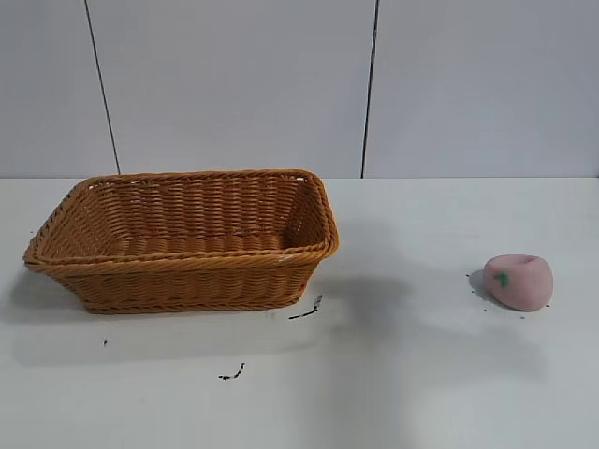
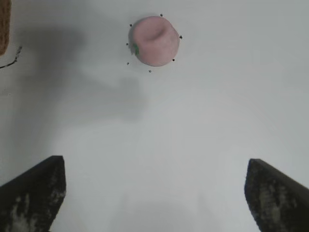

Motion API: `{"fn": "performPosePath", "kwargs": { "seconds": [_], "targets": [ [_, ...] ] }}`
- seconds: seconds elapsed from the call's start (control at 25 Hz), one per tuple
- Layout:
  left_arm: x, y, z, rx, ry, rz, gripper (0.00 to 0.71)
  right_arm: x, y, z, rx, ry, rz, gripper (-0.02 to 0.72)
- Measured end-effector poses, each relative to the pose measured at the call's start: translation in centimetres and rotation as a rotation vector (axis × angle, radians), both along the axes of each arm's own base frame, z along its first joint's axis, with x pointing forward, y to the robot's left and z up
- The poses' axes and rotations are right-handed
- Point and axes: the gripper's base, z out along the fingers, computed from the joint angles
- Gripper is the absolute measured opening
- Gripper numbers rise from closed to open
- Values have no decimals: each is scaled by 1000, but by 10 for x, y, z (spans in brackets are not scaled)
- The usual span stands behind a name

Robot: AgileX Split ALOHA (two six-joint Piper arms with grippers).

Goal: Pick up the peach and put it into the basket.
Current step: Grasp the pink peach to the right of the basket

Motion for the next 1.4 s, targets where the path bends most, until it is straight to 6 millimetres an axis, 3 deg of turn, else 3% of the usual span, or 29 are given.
{"fn": "performPosePath", "kwargs": {
  "seconds": [0.2,0.44,0.68,0.88,1.4],
  "targets": [
    [0,0,0,0,0,0,693,68,-2,-33,3,110,0,696],
    [0,0,0,0,0,0,693,111,-3,-87,4,187,-5,696],
    [0,0,0,0,0,0,693,129,-4,-140,2,237,-12,696],
    [0,0,0,0,0,0,693,139,-5,-169,0,235,-17,696],
    [0,0,0,0,0,0,693,143,-4,-177,9,207,-12,684]
  ]
}}
